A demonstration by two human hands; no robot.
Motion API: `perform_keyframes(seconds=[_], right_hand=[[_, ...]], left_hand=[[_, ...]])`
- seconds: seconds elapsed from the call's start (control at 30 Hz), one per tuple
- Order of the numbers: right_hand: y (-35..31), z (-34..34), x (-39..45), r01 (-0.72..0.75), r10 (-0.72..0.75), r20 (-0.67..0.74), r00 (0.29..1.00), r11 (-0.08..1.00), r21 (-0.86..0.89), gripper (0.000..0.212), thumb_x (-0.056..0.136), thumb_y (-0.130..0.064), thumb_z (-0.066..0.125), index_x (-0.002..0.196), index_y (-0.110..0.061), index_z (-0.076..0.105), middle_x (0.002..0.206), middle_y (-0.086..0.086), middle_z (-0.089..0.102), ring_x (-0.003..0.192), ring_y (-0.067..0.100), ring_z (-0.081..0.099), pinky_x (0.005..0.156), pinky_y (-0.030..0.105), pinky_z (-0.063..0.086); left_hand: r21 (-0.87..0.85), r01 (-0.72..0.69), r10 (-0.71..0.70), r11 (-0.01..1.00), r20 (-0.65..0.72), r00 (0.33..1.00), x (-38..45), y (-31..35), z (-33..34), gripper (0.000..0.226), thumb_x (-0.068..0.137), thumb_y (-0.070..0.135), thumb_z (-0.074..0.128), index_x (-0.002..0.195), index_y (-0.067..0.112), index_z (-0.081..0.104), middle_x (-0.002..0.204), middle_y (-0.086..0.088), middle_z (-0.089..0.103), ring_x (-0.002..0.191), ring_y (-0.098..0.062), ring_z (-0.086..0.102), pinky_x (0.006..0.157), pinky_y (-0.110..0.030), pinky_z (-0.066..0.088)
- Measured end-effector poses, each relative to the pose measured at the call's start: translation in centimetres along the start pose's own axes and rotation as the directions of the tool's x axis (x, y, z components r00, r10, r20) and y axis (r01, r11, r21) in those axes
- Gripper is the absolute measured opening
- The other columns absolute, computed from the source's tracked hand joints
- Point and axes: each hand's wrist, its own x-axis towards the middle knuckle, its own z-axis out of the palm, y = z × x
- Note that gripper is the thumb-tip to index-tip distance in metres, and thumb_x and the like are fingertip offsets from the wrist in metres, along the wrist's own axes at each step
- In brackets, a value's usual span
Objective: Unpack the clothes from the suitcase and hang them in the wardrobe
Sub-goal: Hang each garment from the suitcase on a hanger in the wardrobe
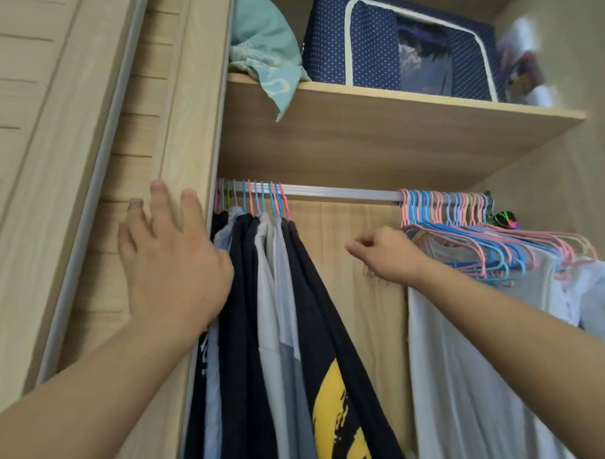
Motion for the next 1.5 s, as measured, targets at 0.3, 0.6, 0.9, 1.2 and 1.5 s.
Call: perform_keyframes(seconds=[0.3,0.6,0.9,1.2,1.5], right_hand=[[10.0,-6.1,-1.9,-0.322,0.087,-0.315,0.945,0.414,-0.851,0.040,0.085,-0.022,0.066,0.124,-0.013,0.057,0.121,0.008,0.058,0.116,0.028,0.051,0.088,0.037,0.046],[7.3,-4.3,0.0,-0.260,0.033,-0.287,0.957,0.535,-0.804,0.022,0.093,-0.011,0.049,0.114,-0.010,0.056,0.108,0.009,0.070,0.101,0.031,0.067,0.074,0.035,0.041],[5.5,-2.4,0.6,-0.278,-0.015,-0.405,0.914,0.703,-0.654,0.017,0.090,-0.004,0.050,0.107,-0.004,0.048,0.100,0.019,0.069,0.092,0.041,0.068,0.062,0.038,0.038],[6.9,-1.5,-8.4,-0.182,-0.073,-0.507,0.859,0.882,-0.435,0.003,0.095,-0.009,0.048,0.097,-0.007,0.050,0.084,0.028,0.064,0.079,0.048,0.063,0.059,0.042,0.034],[12.9,-3.3,-30.2,-0.280,0.259,-0.482,0.837,0.960,0.029,0.026,0.104,-0.024,0.047,0.080,-0.018,0.057,0.056,-0.003,0.065,0.055,0.010,0.065,0.062,0.028,0.051]], left_hand=[[-0.043,0.015,-0.018,0.999,-0.074,0.997,-0.9,0.6,0.8,0.081,0.075,0.007,0.068,0.148,0.002,0.032,0.155,-0.026,0.031,0.136,-0.053,0.030,0.105,-0.064,0.031],[-0.038,0.002,-0.004,0.999,-0.065,0.998,-0.9,0.6,0.9,0.082,0.075,0.008,0.067,0.149,0.002,0.033,0.154,-0.026,0.031,0.136,-0.053,0.030,0.104,-0.065,0.032],[-0.016,0.011,-0.012,1.000,-0.048,0.999,-0.7,0.2,1.0,0.081,0.075,0.010,0.065,0.149,0.005,0.032,0.156,-0.023,0.030,0.138,-0.052,0.030,0.104,-0.063,0.032],[0.029,-0.130,0.132,0.991,-0.092,0.987,-1.2,0.4,0.5,0.077,0.083,0.005,0.056,0.153,-0.002,0.025,0.153,-0.028,0.027,0.143,-0.055,0.022,0.115,-0.064,0.019],[-0.548,-0.184,0.150,0.816,-0.107,0.983,-12.9,6.2,-3.8,0.051,0.077,0.000,0.055,0.128,0.006,0.060,0.137,-0.022,0.047,0.131,-0.040,0.042,0.115,-0.048,0.029]])
